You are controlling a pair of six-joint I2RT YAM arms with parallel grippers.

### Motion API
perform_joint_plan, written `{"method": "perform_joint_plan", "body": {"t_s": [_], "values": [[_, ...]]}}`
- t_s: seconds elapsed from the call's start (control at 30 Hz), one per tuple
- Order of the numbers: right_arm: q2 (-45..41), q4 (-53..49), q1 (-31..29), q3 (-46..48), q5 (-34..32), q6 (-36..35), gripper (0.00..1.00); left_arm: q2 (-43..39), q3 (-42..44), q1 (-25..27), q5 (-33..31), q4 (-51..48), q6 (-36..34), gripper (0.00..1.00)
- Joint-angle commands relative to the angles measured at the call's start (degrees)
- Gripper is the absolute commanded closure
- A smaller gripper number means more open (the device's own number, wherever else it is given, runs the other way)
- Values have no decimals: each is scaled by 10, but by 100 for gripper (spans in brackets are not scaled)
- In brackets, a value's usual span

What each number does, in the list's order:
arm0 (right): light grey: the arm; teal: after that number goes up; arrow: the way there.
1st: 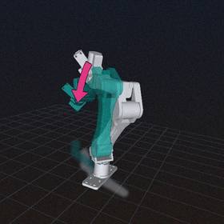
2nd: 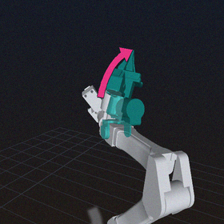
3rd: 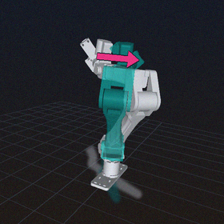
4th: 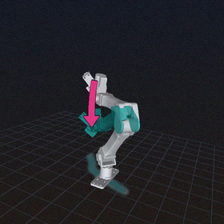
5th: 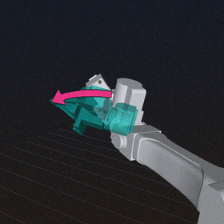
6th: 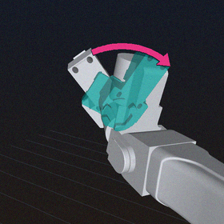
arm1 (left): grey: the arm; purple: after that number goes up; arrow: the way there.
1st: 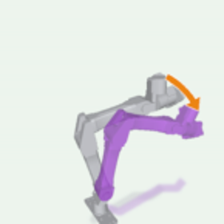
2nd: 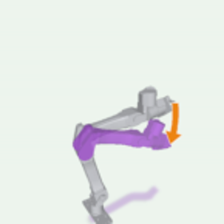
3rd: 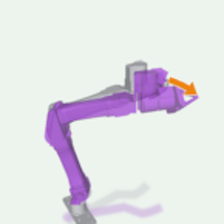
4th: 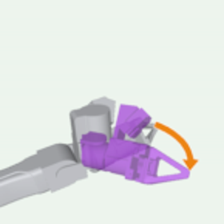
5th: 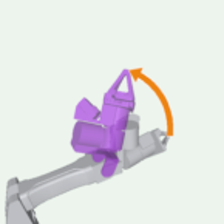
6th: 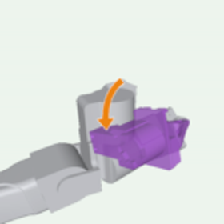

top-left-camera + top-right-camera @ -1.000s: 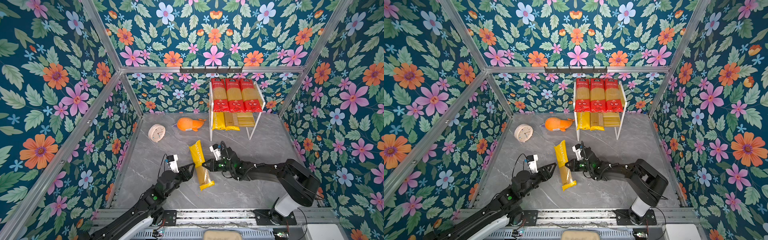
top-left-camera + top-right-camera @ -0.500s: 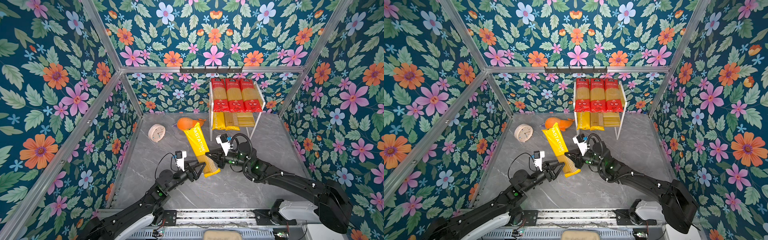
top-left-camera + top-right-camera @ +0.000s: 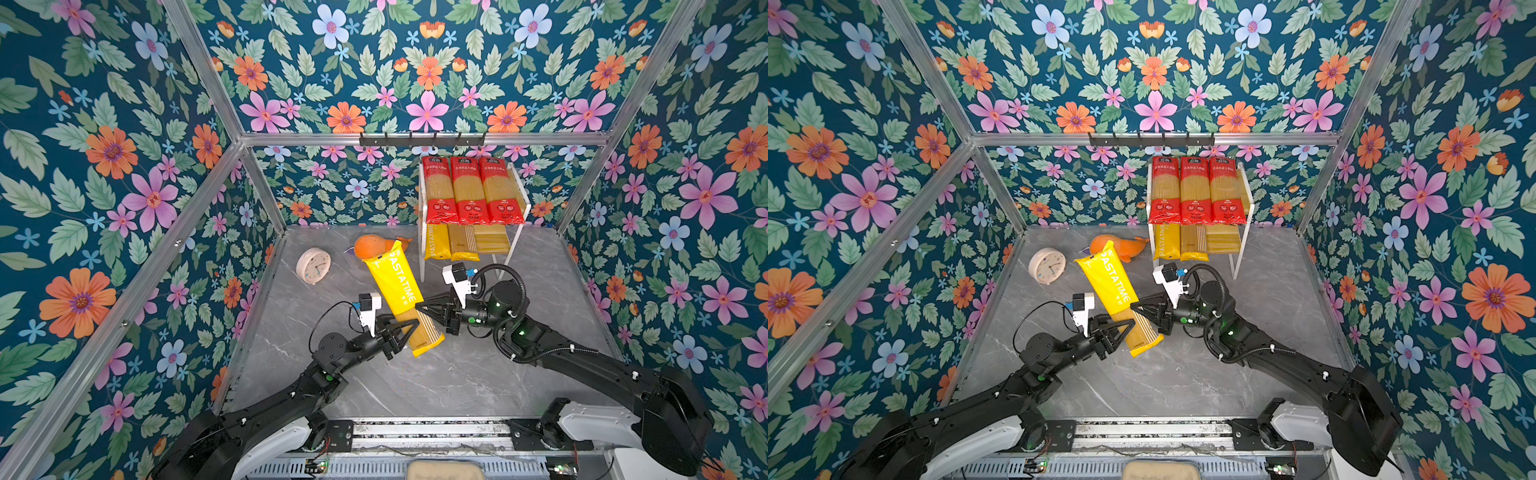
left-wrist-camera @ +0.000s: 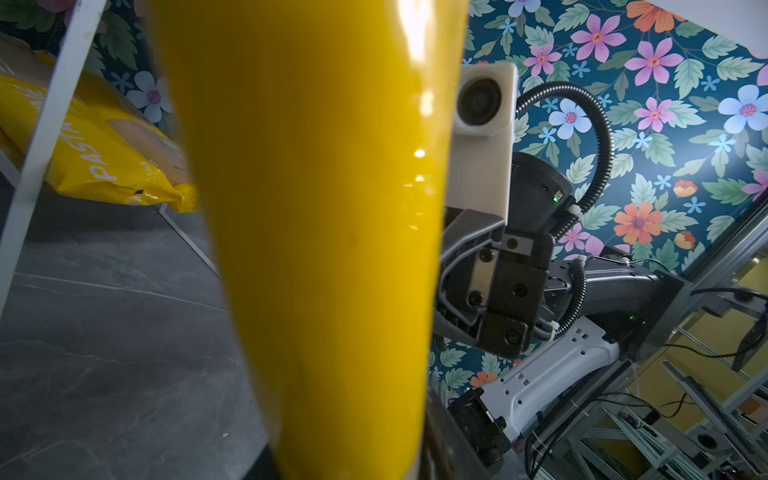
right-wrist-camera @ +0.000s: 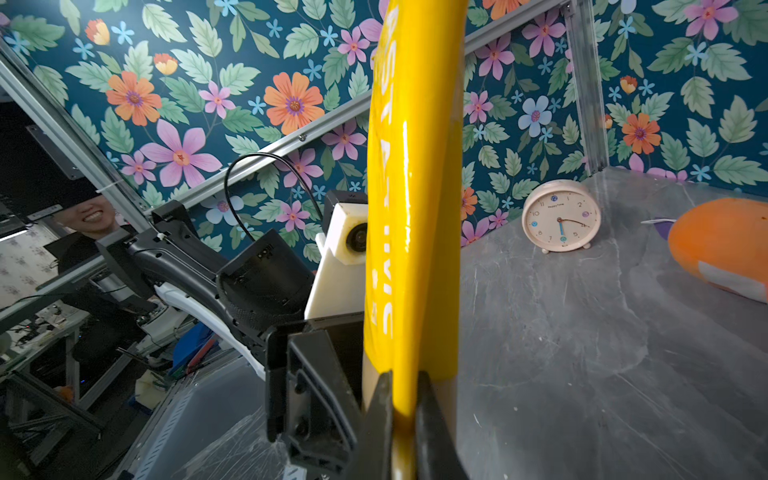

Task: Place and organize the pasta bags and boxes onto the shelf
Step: 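Lift the yellow bag upright with the right gripper while the left gripper steadies it, then carry the upright yellow bag toward the shelf with the right gripper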

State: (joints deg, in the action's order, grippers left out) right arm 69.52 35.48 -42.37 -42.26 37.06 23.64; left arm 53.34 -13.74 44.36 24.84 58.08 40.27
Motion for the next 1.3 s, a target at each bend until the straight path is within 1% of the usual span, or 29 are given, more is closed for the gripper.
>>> {"method": "perform_joint_plan", "body": {"t_s": [0.0,0.1,0.2,0.33,0.4,0.5,0.57,0.67,0.8,0.9,1.07,1.27], "values": [[-2,86,-1,0,8,32,93,11,-17,0,24,26,-17,71],[-6,81,0,14,-20,40,78,26,-27,0,23,31,-10,78],[-15,79,-1,40,-49,48,63,31,-31,0,6,34,-4,83],[-51,45,6,87,-121,58,47,32,-34,0,-23,25,-1,86],[-66,24,18,113,-156,76,42,34,-36,0,-36,21,0,87],[-76,9,45,152,-170,130,39,41,-38,0,-72,29,15,86],[-80,27,47,184,-175,161,36,52,-42,0,-94,47,27,86],[-80,94,46,233,-172,211,31,83,-59,0,-116,71,46,86],[-85,148,46,267,-177,252,31,158,-79,8,-121,155,99,86],[-84,175,46,279,-179,266,33,208,-105,30,-125,197,122,85],[-82,210,46,298,-194,278,40,248,-147,68,-142,206,127,84],[-83,259,46,313,-202,291,49,291,-164,85,-148,234,154,84]]}}
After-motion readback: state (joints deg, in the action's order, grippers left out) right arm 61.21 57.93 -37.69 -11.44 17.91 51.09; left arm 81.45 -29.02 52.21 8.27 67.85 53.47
